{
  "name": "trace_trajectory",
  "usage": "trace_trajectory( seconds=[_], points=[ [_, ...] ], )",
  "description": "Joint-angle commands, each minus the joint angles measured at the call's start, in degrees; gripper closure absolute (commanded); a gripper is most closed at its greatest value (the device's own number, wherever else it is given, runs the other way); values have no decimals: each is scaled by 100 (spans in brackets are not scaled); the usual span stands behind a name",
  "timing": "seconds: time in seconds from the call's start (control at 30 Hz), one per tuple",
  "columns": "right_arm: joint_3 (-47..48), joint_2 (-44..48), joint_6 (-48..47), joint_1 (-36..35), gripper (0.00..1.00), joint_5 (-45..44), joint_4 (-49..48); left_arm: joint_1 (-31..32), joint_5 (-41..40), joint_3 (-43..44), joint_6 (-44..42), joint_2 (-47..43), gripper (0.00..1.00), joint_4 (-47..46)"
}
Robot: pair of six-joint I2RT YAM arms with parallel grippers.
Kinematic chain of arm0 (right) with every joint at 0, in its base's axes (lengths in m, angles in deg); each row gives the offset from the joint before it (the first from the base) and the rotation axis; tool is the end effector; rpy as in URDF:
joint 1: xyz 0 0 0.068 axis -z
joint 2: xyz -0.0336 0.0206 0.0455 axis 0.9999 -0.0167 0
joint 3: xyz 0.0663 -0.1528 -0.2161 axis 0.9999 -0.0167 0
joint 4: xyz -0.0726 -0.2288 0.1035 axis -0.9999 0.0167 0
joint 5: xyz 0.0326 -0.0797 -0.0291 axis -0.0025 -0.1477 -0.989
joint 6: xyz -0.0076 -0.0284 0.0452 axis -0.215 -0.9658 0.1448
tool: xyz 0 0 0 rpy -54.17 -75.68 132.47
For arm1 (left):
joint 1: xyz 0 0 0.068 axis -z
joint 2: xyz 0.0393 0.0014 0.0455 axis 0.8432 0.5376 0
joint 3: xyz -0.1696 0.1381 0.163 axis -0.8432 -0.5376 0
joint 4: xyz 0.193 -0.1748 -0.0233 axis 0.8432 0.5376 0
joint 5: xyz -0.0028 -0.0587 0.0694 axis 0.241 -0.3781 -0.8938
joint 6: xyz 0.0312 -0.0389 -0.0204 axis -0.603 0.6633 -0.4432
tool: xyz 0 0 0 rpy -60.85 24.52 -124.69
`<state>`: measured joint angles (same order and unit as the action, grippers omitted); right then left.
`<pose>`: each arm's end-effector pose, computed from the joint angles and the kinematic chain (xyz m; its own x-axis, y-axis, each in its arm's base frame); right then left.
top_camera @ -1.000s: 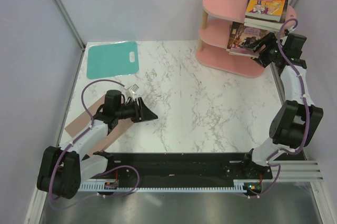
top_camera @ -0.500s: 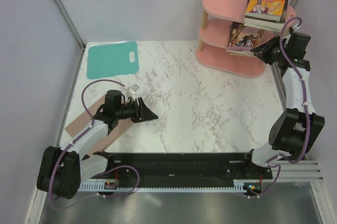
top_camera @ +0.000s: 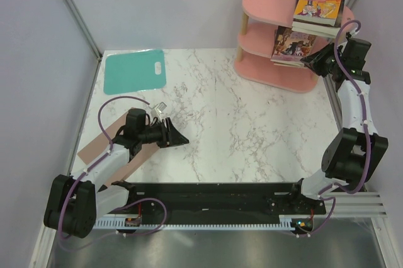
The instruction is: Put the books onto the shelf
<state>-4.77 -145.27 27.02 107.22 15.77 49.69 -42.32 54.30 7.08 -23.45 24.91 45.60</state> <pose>0.3524 -0.0986 0.3527 -0.4225 0.7020 -0.5733 0.1860 0.6862 0.7033 0.1975 -0.0799 0.1905 -0.8932 -0.1701 -0.4162 0.2766 0.5220 -0.8068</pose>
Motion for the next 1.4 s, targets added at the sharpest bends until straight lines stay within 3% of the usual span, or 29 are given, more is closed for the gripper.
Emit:
trace_trajectory(
  seconds=[0.0, 0.73, 1.17, 1.27, 1.3, 1.37],
  points=[
    [304, -123, -124, -33, 73, -35, -313, 22, -3, -16, -218, -56, 48, -87],
    [884, -501, -309, -376, 73, -263, -94, 40, -12, -25, -218, -56, 48, -87],
    [752, -405, -493, -455, 74, -518, 143, 66, -3, -16, -218, -29, 48, -87],
    [735, -387, -494, -464, 65, -650, 196, 66, 5, -16, -218, -47, 47, -87],
    [743, -361, -511, -464, 52, -694, 214, 66, 5, -16, -218, -47, 47, -87],
    [700, -291, -555, -464, 38, -852, 275, 75, -3, 10, -209, -56, 47, -87]
  ],
)
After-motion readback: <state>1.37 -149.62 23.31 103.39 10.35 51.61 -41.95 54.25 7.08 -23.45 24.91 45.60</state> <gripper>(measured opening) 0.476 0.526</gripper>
